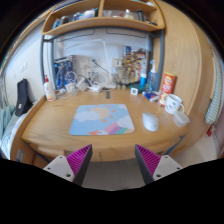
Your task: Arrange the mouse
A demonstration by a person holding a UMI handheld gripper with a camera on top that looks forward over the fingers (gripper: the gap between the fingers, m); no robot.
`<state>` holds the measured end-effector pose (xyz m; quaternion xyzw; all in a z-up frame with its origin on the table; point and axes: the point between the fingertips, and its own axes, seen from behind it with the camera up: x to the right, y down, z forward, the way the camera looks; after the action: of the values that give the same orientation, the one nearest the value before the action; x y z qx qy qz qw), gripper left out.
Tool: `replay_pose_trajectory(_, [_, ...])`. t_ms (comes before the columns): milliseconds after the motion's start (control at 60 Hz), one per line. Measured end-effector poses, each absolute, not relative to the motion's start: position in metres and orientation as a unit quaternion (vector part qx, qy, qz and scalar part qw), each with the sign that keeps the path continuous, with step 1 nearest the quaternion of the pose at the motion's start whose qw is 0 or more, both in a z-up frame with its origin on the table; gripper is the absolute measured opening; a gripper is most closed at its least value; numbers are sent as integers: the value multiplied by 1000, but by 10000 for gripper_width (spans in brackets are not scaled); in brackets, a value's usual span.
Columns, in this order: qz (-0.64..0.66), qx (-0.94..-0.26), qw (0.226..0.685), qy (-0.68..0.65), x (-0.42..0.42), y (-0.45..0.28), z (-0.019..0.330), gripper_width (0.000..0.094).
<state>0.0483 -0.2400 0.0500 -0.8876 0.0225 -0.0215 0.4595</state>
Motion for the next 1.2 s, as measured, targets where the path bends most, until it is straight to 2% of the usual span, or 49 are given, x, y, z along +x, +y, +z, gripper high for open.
replay_pose_trajectory(150, [-47,-896,436,64,129,-237,25,846])
replay_pose_trajectory(317, [-62,-897,430,77,187,-212,14,844])
replay_pose_trajectory(717, [-28,-903,428,34,219,-93,-5,861])
replay_pose_trajectory(900, [-17,-905,422,42,225,-71,-12,728])
replay_pose_trajectory(950, [-15,-905,424,35,222,-70,-12,672])
replay_pose_trajectory(967, [-16,-905,425,33,222,-69,-12,582])
replay_pose_trajectory(983, [-20,-904,426,32,223,-69,-12,582])
replay_pose_trajectory(1000, [-19,-904,426,30,224,-67,-11,510])
replay_pose_trajectory(1117, [-36,-908,416,31,224,-73,-12,463])
replay_pose_trajectory(1200, [-46,-915,399,37,225,-76,-14,355])
